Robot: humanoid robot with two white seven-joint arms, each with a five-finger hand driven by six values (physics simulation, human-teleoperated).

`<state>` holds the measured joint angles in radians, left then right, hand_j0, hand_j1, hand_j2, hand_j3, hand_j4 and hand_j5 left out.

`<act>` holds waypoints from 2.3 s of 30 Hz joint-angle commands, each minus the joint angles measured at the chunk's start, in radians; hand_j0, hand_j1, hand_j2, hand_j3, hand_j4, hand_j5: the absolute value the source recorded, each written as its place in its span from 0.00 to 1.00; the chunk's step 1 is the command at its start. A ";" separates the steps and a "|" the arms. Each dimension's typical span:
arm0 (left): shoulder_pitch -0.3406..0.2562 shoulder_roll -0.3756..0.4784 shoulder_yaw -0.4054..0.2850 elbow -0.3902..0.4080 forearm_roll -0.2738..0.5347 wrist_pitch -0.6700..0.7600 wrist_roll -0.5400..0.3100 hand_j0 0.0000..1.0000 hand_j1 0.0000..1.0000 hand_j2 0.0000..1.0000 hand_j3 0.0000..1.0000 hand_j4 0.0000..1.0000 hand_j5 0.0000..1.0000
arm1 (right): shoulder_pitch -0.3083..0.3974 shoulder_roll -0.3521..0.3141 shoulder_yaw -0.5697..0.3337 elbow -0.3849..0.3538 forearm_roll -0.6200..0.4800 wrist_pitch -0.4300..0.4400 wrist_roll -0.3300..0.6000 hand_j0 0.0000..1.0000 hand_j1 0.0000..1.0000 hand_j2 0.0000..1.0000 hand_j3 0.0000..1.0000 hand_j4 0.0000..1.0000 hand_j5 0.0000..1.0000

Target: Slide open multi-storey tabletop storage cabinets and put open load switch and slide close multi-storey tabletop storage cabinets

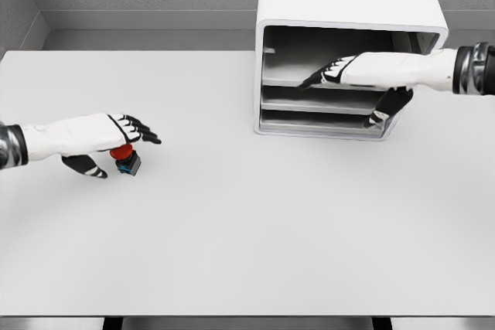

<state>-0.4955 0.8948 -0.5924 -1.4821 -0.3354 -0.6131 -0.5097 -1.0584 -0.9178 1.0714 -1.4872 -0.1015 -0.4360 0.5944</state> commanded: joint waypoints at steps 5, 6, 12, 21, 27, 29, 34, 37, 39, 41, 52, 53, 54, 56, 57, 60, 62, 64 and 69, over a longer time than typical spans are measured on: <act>0.000 -0.002 -0.012 0.014 0.015 0.002 0.036 0.65 0.65 0.65 0.65 0.65 0.65 | 0.000 0.037 0.005 0.085 0.000 0.011 0.005 1.00 1.00 1.00 1.00 1.00 1.00; 0.000 -0.002 -0.010 0.014 0.016 0.002 0.037 0.63 0.63 0.63 0.63 0.63 0.63 | 0.000 0.048 0.007 0.102 0.003 0.013 0.005 1.00 1.00 1.00 1.00 1.00 1.00; 0.000 0.003 -0.012 0.016 0.019 0.002 0.036 0.48 0.48 0.48 0.48 0.48 0.48 | 0.000 0.074 0.009 0.142 0.025 0.014 0.016 1.00 1.00 1.00 1.00 1.00 1.00; -0.008 0.010 -0.009 -0.061 0.088 0.002 0.028 0.41 0.41 0.41 0.41 0.41 0.41 | 0.000 0.077 0.009 0.130 0.060 0.005 0.016 1.00 1.00 1.00 1.00 1.00 1.00; -0.026 0.039 0.000 -0.178 0.127 0.002 0.022 0.41 0.41 0.41 0.41 0.41 0.41 | -0.002 0.065 0.009 0.079 0.060 -0.012 0.016 1.00 1.00 1.00 1.00 1.00 1.00; -0.040 0.041 -0.001 -0.201 0.148 0.002 0.022 0.41 0.41 0.41 0.41 0.41 0.41 | -0.003 0.065 0.002 0.077 0.059 -0.013 0.016 1.00 1.00 1.00 1.00 1.00 1.00; -0.077 0.049 -0.006 -0.245 0.173 0.002 0.022 0.41 0.41 0.41 0.41 0.41 0.41 | -0.017 0.065 -0.002 0.094 0.051 0.000 0.016 1.00 1.00 1.00 1.00 1.00 1.00; -0.112 0.047 -0.009 -0.254 0.203 0.002 0.022 0.42 0.42 0.42 0.42 0.42 0.42 | -0.018 0.068 -0.002 0.116 0.048 0.002 0.016 1.00 1.00 1.00 1.00 1.00 1.00; -0.127 0.047 -0.009 -0.260 0.216 0.002 0.022 0.42 0.42 0.42 0.42 0.42 0.42 | -0.023 0.068 -0.001 0.108 0.049 -0.003 0.016 1.00 1.00 1.00 1.00 1.00 1.00; -0.138 0.046 -0.009 -0.262 0.217 0.002 0.022 0.42 0.42 0.42 0.42 0.42 0.42 | -0.025 0.066 -0.001 0.107 0.048 -0.004 0.016 1.00 1.00 1.00 1.00 1.00 1.00; -0.193 0.036 -0.010 -0.268 0.271 0.002 0.022 0.42 0.42 0.42 0.42 0.42 0.42 | -0.025 0.076 0.004 0.173 0.045 0.022 0.016 1.00 1.00 1.00 1.00 1.00 1.00; -0.196 0.036 -0.010 -0.270 0.272 0.002 0.022 0.42 0.42 0.42 0.42 0.42 0.42 | -0.023 0.076 0.007 0.173 0.049 0.023 0.016 1.00 1.00 1.00 1.00 1.00 1.00; -0.202 0.033 -0.010 -0.270 0.274 0.002 0.022 0.42 0.42 0.42 0.42 0.42 0.42 | -0.023 0.077 0.009 0.173 0.052 0.023 0.016 1.00 1.00 1.00 1.00 1.00 1.00; -0.206 0.030 -0.010 -0.268 0.274 0.002 0.022 0.42 0.42 0.42 0.42 0.42 0.42 | -0.018 0.076 0.012 0.173 0.056 0.022 0.016 1.00 1.00 1.00 1.00 1.00 1.00; -0.206 0.016 -0.010 -0.268 0.272 0.002 0.022 0.42 0.42 0.42 0.42 0.42 0.42 | -0.015 0.076 0.013 0.173 0.059 0.022 0.016 1.00 1.00 1.00 1.00 1.00 1.00; -0.209 -0.010 -0.010 -0.268 0.272 0.002 0.022 0.42 0.42 0.42 0.42 0.42 0.42 | -0.015 0.076 0.024 0.159 0.063 0.011 0.016 1.00 1.00 1.00 1.00 1.00 1.00; -0.215 -0.030 -0.012 -0.267 0.272 0.002 0.022 0.42 0.42 0.42 0.42 0.42 0.42 | -0.015 0.071 0.024 0.131 0.071 0.011 0.016 1.00 1.00 1.00 1.00 1.00 1.00; -0.222 -0.042 -0.018 -0.267 0.272 0.002 0.022 0.42 0.42 0.42 0.42 0.42 0.42 | -0.015 0.069 0.024 0.102 0.072 0.010 0.016 1.00 1.00 1.00 1.00 1.00 1.00; -0.265 -0.076 -0.072 -0.257 0.271 0.002 0.022 0.42 0.42 0.42 0.42 0.42 0.42 | -0.017 0.060 0.024 0.047 0.072 0.010 0.016 1.00 1.00 1.00 1.00 1.00 1.00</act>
<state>-0.7685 0.8357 -0.6424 -1.7449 -0.0695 -0.6124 -0.4882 -1.0739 -0.8591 1.0846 -1.4091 -0.0056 -0.4102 0.6075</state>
